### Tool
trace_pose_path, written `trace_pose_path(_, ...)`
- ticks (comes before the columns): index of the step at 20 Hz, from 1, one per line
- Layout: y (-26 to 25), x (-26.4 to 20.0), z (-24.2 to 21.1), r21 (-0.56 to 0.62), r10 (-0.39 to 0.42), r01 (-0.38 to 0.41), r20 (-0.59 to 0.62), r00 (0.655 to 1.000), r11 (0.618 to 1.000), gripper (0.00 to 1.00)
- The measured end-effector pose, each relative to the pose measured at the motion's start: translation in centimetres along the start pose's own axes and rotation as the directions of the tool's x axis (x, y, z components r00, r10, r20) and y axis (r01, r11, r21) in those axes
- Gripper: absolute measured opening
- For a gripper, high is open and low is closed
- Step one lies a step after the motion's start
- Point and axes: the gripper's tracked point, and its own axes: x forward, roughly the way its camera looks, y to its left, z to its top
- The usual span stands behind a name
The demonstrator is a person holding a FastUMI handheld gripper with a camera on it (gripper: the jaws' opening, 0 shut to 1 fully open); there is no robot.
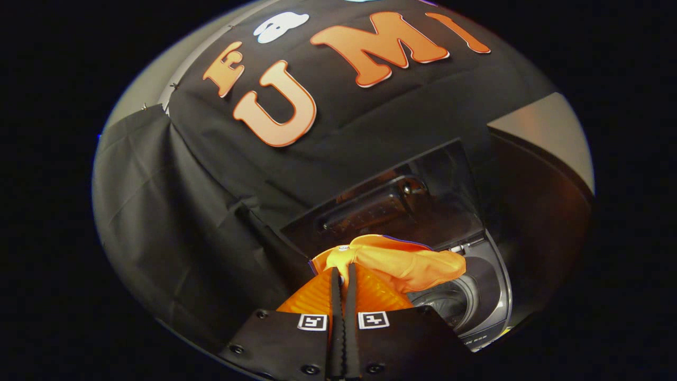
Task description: Put the clothes into the washing machine and then close the washing machine lid.
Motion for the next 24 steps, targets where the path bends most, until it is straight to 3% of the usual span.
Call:
trace_pose_path(13, -8.2, 7.9, -9.9, -0.11, -0.211, 0.197, -0.145, 0.967, 0.974, 0.08)
trace_pose_path(24, -12.6, 10.3, -17.3, -0.211, -0.399, 0.344, -0.339, 0.852, 0.915, 0.09)
